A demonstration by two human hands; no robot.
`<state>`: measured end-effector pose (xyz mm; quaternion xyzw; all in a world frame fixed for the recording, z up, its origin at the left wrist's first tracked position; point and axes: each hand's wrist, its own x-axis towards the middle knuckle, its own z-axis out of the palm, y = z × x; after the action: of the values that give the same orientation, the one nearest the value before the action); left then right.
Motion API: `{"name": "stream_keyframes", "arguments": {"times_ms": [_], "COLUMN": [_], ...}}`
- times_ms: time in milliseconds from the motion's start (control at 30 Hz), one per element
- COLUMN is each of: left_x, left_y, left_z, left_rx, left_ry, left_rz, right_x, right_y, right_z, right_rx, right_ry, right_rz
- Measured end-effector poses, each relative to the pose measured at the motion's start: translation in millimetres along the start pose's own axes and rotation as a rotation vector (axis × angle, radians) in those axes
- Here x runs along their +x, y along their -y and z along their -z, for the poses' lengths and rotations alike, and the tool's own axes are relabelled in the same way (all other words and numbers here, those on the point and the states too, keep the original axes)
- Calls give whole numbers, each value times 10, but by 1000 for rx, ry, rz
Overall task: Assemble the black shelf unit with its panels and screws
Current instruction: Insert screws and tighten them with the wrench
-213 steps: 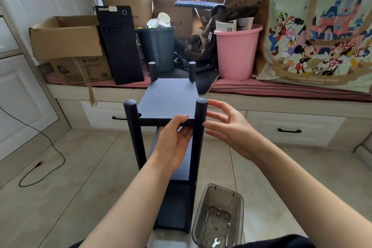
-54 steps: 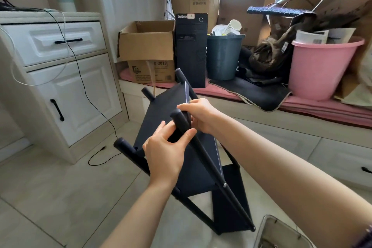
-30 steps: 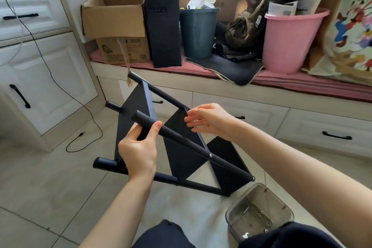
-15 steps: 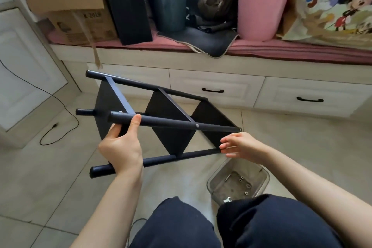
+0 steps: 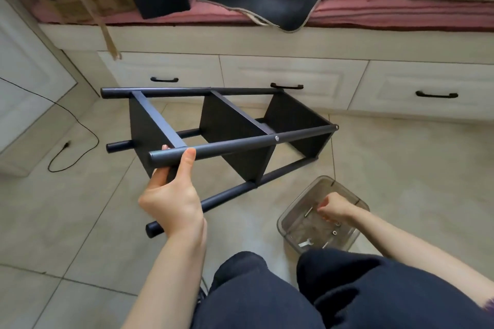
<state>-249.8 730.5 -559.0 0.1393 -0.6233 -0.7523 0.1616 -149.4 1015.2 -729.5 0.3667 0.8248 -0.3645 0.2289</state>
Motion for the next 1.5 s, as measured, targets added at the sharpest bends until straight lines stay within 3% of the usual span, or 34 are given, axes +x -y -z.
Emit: {"name": "stream_keyframes", "arguments": {"times_ms": [167, 600, 833, 933, 1067, 1500], "left_x": [18, -25, -35, -32, -45, -2], "left_y": [34, 34, 32, 26, 28, 55], "left_z": [8, -4, -27, -30, -34, -19], "left_rx": [-9, 5, -8, -14, -29, -48], "left_ry": [-7, -24, -23, -21, -20, -29], "left_rz": [-17, -38, -46, -47, -56, -53], "right_x": [320, 696, 774, 799, 789, 784], "right_y": [-133, -498, -456, -456, -473, -400], "right_z": [-185, -461, -494, -471, -499, -501], "right_rx": [-263, -290, -390, -402, -551, -718], "right_ry": [-63, -139, -146, -218, -176, -173], "right_rz": [-16, -9, 174, 138, 112, 142]}}
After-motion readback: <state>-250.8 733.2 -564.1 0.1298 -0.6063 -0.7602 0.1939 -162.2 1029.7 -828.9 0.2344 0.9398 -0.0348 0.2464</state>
